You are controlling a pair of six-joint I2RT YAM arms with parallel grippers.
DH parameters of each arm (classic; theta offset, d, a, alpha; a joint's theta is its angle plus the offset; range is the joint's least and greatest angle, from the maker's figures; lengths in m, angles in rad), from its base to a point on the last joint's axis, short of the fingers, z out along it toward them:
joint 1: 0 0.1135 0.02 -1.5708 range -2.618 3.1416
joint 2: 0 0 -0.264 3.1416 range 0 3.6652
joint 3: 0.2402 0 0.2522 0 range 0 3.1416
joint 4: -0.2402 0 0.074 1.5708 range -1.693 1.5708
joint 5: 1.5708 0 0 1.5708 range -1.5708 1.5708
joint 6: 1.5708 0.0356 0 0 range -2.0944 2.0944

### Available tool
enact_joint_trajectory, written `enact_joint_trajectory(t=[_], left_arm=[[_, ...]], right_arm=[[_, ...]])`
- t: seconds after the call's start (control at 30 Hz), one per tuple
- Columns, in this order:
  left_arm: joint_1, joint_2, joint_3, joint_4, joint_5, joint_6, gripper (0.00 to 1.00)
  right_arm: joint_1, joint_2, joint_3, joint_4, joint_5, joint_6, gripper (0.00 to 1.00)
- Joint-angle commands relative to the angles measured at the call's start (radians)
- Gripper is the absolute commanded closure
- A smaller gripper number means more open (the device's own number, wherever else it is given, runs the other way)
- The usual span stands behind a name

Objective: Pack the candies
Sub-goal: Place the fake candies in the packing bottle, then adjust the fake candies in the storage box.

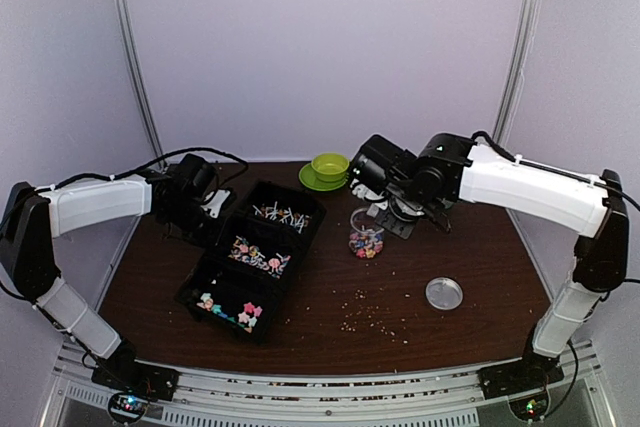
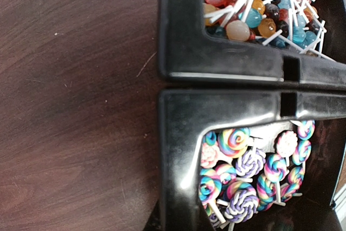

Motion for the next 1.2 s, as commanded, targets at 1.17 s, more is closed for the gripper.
enact_joint_trajectory(t=[1.17], left_arm=[[-0.007,0.000,0.051,0.139,0.190,-0.022,1.00]], right_arm=[[0.256,-0.210,-0.167,0.359,-0.178,-0.176,1.00]])
